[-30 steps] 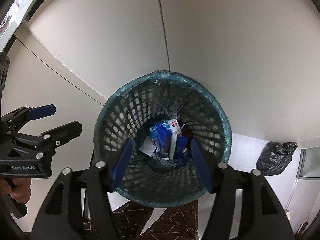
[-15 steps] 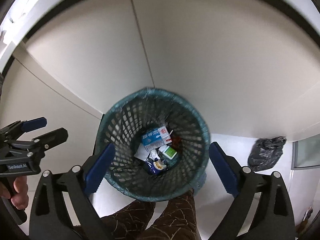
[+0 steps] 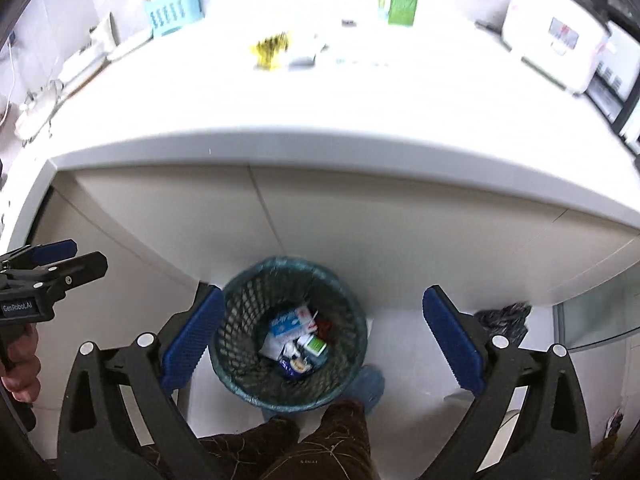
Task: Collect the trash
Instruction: 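Raise both tools back up toward the yellow snack bag on the counter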
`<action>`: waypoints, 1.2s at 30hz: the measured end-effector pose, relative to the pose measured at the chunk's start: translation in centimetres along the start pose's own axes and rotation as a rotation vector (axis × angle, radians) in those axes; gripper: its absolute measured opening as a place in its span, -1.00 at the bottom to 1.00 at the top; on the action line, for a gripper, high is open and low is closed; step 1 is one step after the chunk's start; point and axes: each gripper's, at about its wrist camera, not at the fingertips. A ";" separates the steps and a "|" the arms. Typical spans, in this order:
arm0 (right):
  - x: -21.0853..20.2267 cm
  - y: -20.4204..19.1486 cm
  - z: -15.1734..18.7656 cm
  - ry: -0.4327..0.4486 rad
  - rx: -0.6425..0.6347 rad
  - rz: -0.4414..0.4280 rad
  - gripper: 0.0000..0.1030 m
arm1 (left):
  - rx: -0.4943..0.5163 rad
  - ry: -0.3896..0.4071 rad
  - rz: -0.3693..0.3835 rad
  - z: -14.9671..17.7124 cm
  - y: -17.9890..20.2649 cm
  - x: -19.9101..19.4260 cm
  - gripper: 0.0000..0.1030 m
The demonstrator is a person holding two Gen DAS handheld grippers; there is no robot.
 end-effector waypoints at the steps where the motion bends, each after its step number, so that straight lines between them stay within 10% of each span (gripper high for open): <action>1: -0.9 0.1 -0.6 0.011 0.010 -0.002 0.85 | 0.000 0.015 0.010 -0.5 0.2 -0.7 0.89; 16: -9.6 1.7 -8.2 0.221 0.030 0.061 0.85 | 0.089 0.133 0.062 -9.0 3.6 -7.4 0.89; 36: -7.3 8.5 -20.3 0.255 -0.001 0.014 0.85 | 0.114 0.123 0.015 -19.7 11.5 -4.4 0.89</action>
Point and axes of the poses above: each gripper's, at about its wrist camera, not at the fingertips, and x roughly the way its jaws point, y to its right, z to its underside, and after that the axes turned 9 degrees about -z, right-handed
